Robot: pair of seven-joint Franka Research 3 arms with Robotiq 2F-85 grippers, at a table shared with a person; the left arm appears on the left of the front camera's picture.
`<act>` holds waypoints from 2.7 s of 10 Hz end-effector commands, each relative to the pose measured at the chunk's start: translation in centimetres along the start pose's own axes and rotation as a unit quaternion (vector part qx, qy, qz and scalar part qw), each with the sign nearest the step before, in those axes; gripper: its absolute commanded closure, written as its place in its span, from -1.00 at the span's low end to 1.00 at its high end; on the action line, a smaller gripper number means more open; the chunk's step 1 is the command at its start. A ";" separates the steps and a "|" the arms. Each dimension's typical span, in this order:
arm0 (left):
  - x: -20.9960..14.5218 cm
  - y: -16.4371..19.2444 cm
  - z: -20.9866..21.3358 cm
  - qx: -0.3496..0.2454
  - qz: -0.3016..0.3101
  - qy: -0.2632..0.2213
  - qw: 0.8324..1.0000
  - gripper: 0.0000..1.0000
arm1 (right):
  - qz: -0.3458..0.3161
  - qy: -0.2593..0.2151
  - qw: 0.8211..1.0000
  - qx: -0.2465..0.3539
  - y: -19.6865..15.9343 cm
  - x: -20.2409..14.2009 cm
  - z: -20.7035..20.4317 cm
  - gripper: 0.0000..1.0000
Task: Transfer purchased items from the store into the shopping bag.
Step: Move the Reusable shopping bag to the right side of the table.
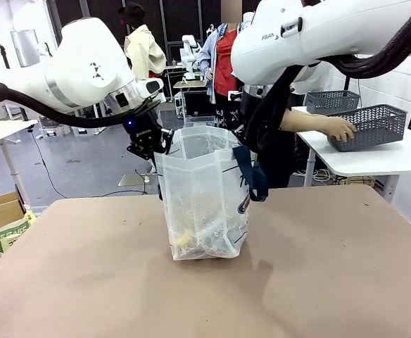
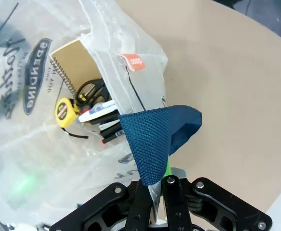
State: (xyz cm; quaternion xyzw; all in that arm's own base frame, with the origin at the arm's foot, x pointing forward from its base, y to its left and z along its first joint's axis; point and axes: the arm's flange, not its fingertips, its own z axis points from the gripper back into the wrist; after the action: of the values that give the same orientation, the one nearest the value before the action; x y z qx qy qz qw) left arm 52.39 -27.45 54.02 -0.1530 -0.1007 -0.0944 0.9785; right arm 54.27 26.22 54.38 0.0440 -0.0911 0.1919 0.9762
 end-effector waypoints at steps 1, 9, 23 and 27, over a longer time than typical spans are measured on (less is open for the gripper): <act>0.5 -1.2 0.5 -0.030 -0.024 0.002 0.999 1.00 | -0.020 0.010 1.000 0.018 0.4 2.3 0.7 1.00; -0.3 -3.2 0.2 -0.028 -0.022 0.007 0.999 1.00 | -0.006 0.027 0.999 0.017 0.7 4.0 -0.3 1.00; -0.6 -3.4 -2.2 -0.054 0.023 0.001 0.998 1.00 | -0.177 0.083 0.976 0.095 4.0 8.1 -3.0 1.00; 0.1 -4.8 -3.1 -0.065 0.020 -0.015 0.998 1.00 | -0.224 0.090 0.964 0.107 5.4 9.4 -3.0 1.00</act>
State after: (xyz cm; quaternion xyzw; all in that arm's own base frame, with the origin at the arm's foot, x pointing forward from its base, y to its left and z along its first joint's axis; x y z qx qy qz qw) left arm 51.79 -32.17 52.24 -0.2077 -0.0957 -0.0775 0.9704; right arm 60.23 33.98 52.72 0.1381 0.0225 -0.0036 0.9902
